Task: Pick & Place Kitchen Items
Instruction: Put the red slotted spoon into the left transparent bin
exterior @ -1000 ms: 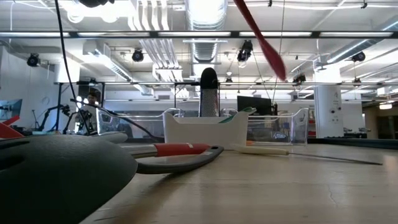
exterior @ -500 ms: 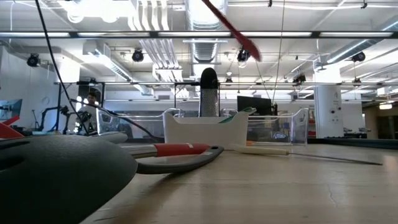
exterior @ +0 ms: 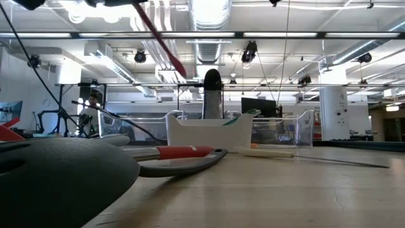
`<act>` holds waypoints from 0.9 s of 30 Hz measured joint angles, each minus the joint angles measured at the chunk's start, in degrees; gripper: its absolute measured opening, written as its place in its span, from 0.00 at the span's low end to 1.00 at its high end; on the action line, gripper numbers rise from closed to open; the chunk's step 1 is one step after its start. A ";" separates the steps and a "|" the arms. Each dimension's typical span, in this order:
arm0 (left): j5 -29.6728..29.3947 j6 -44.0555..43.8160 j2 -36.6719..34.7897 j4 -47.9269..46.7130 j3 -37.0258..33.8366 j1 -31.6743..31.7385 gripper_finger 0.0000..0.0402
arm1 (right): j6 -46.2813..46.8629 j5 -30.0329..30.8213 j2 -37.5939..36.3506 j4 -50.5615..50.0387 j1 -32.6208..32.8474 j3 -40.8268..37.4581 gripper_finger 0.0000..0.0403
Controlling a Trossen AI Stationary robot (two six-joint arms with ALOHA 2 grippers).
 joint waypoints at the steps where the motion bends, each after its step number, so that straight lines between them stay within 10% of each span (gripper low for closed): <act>1: -0.08 -0.23 -1.82 -0.17 -0.86 0.12 0.22 | 0.04 0.00 0.00 -0.01 0.00 0.00 0.37; 13: -1.22 -19.61 -14.41 -24.97 -0.70 8.22 0.22 | 0.04 3.51 0.02 0.44 -0.07 0.00 0.29; 27: 28.64 -38.68 -11.78 -37.79 0.01 39.60 0.22 | -1.70 4.59 0.04 0.05 -0.04 -0.02 0.21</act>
